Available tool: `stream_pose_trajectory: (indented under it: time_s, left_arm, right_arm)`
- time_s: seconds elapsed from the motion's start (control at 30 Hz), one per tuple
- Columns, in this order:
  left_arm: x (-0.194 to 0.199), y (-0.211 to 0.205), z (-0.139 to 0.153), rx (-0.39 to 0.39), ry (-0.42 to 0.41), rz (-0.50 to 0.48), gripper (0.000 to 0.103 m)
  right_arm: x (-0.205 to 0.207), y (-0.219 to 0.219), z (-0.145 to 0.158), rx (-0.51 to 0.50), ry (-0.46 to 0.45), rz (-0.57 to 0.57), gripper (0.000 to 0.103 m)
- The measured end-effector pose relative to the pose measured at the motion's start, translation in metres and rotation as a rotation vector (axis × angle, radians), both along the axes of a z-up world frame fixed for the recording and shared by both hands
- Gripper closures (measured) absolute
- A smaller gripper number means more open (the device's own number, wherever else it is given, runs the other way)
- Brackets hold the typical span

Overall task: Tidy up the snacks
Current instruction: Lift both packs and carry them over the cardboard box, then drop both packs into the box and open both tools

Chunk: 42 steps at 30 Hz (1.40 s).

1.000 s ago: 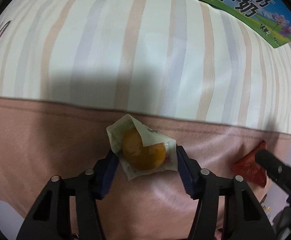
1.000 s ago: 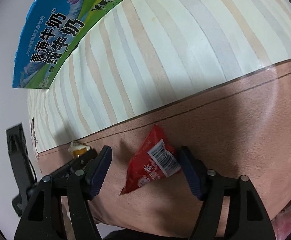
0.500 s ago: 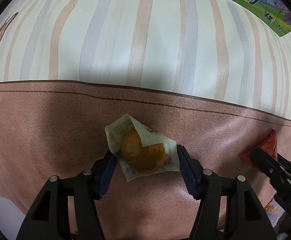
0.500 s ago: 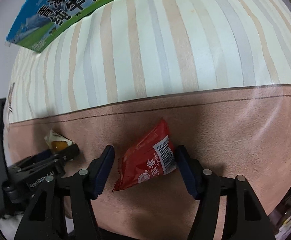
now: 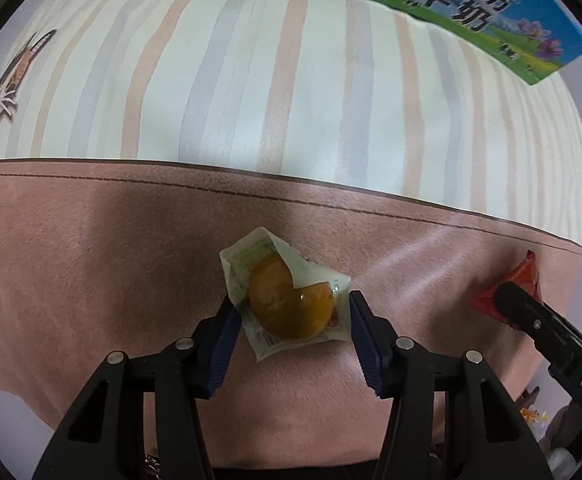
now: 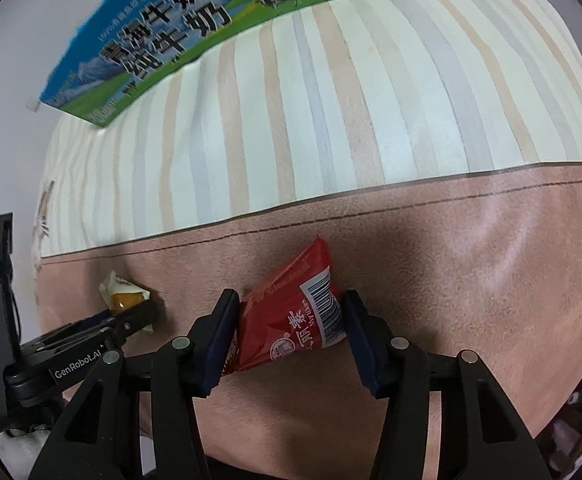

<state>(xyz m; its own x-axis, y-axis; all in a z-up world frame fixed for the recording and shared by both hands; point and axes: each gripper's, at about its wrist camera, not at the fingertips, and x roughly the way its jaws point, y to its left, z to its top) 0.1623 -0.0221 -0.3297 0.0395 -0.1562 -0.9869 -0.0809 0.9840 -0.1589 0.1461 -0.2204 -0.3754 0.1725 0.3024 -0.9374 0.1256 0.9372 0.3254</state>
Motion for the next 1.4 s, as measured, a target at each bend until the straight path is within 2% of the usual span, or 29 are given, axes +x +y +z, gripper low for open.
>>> stream_pose_trajectory:
  time_s: [0.3, 0.5, 0.8, 0.93, 1.03, 1.13, 1.4]
  left_arm:
    - [-0.001, 0.017, 0.061, -0.11, -0.044, 0.005, 0.052]
    - [0.021, 0.018, 0.108, -0.186, -0.122, 0.0, 0.052]
    - [0.098, 0.01, 0.179, -0.221, -0.289, -0.034, 0.052]
    - [0.138, -0.002, 0.191, -0.209, -0.34, -0.046, 0.052]
    - [0.169, -0.008, 0.197, -0.213, -0.338, -0.053, 0.052]
    - [0.202, -0.015, 0.192, -0.213, -0.302, -0.062, 0.052]
    - [0.278, -0.035, 0.137, -0.289, -0.066, -0.066, 0.052]
  right_arm:
    - [0.001, -0.009, 0.05, 0.096, -0.075, -0.016, 0.047]
    - [0.019, -0.004, 0.087, 0.139, -0.145, 0.002, 0.048]
    - [0.085, 0.0, 0.158, 0.15, -0.297, 0.029, 0.048]
    - [0.123, 0.0, 0.187, 0.12, -0.365, 0.043, 0.048]
    - [0.155, 0.002, 0.197, 0.089, -0.378, 0.059, 0.048]
    - [0.183, -0.002, 0.193, 0.063, -0.355, 0.068, 0.048]
    - [0.246, -0.019, 0.146, 0.014, -0.211, 0.068, 0.048]
